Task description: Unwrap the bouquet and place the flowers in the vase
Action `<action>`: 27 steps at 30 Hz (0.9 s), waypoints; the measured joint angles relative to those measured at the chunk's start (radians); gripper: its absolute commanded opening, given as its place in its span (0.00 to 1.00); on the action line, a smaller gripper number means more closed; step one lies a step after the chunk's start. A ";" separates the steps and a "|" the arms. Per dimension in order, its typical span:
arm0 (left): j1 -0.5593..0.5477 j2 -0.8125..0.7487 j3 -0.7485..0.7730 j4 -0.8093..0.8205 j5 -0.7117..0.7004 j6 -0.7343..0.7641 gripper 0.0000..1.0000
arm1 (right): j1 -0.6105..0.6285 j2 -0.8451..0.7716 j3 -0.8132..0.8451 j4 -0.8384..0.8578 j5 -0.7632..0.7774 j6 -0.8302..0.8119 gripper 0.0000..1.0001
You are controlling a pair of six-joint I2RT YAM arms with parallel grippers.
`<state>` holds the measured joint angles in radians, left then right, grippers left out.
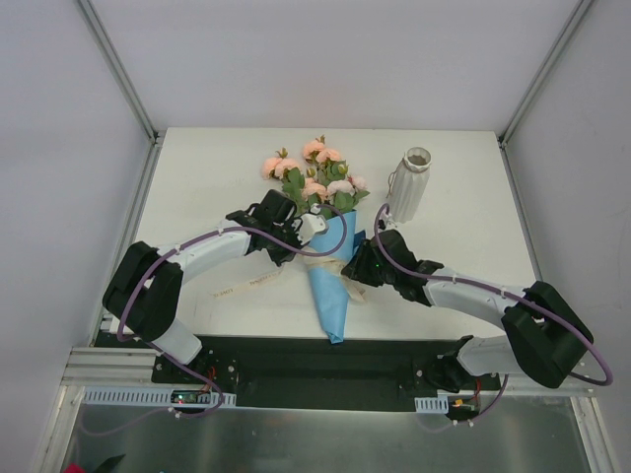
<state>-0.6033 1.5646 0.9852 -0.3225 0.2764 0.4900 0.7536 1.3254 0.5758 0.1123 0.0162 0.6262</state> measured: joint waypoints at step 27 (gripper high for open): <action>0.015 -0.012 0.018 -0.010 -0.067 -0.012 0.00 | 0.001 -0.266 0.050 -0.177 0.092 -0.098 0.08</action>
<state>-0.5884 1.5528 1.0027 -0.3328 0.2096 0.4782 0.7544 1.0595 0.6254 -0.0647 0.1078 0.5282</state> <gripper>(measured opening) 0.003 0.089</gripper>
